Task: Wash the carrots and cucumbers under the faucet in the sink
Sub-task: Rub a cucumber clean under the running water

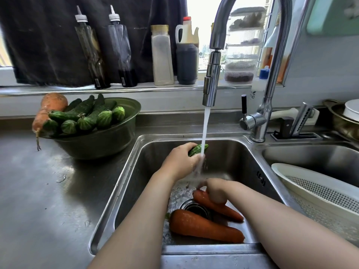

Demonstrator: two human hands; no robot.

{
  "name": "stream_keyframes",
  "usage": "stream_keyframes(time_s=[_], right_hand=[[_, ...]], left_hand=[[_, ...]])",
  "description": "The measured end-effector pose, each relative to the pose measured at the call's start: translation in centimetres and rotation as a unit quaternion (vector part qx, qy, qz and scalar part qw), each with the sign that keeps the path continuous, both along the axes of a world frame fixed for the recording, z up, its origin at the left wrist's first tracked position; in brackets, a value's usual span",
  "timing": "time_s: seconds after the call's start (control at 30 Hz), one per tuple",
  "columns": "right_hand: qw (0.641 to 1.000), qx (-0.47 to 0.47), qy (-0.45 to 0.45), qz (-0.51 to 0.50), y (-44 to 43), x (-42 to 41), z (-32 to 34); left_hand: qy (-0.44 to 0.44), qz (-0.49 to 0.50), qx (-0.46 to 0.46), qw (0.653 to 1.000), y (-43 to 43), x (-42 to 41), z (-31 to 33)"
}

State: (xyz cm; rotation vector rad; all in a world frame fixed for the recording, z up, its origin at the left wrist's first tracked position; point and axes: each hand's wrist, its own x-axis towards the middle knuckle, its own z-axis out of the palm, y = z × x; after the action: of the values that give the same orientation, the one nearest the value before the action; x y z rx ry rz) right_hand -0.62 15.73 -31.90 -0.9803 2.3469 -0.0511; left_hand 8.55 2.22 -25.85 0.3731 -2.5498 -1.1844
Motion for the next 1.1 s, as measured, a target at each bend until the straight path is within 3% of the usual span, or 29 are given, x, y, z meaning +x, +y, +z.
stream_keyframes(time_s=[0.1,0.17,0.27,0.4,0.47,0.57,0.67,0.73,0.83,0.97,1.1], right_hand=[[0.998,-0.04,-0.034,-0.042,-0.1,-0.5,0.1],[0.987,-0.126,-0.054,-0.077,-0.4,-1.1,0.6],[0.94,-0.277,-0.14,-0.142,-0.7,-0.6,3.2],[0.897,-0.375,-0.191,-0.136,-0.7,0.8,6.8],[0.885,-0.4,-0.206,-0.117,-0.8,1.1,8.0],[0.879,-0.4,-0.237,-0.104,-0.8,1.8,9.3],[0.873,-0.382,-0.278,-0.118,-0.6,1.9,9.4],[0.852,-0.386,-0.326,-0.136,-0.1,2.0,8.7],[0.816,-0.41,-0.365,-0.179,0.5,1.9,6.3],[0.85,-0.42,-0.286,-0.138,1.1,2.0,5.6],[0.912,-0.382,-0.142,-0.044,1.0,2.2,6.0]], left_hand=[[-0.021,-0.01,-0.006,1.0,-0.2,0.1,0.3],[-0.006,-0.015,0.006,1.0,-0.4,0.2,0.5],[0.046,-0.013,0.07,0.996,-0.3,0.3,1.2],[0.121,-0.008,0.155,0.981,0.8,0.1,2.3],[0.165,-0.002,0.236,0.958,1.3,0.2,2.9],[0.196,0.015,0.401,0.895,2.0,0.3,3.7],[0.194,0.026,0.489,0.85,2.4,0.1,3.8],[0.172,0.015,0.475,0.863,2.6,0.2,3.8],[0.128,-0.045,0.39,0.911,3.3,0.6,3.5],[0.125,-0.065,0.264,0.954,4.7,0.4,2.8],[0.154,-0.02,0.157,0.975,5.1,-0.1,2.4]])
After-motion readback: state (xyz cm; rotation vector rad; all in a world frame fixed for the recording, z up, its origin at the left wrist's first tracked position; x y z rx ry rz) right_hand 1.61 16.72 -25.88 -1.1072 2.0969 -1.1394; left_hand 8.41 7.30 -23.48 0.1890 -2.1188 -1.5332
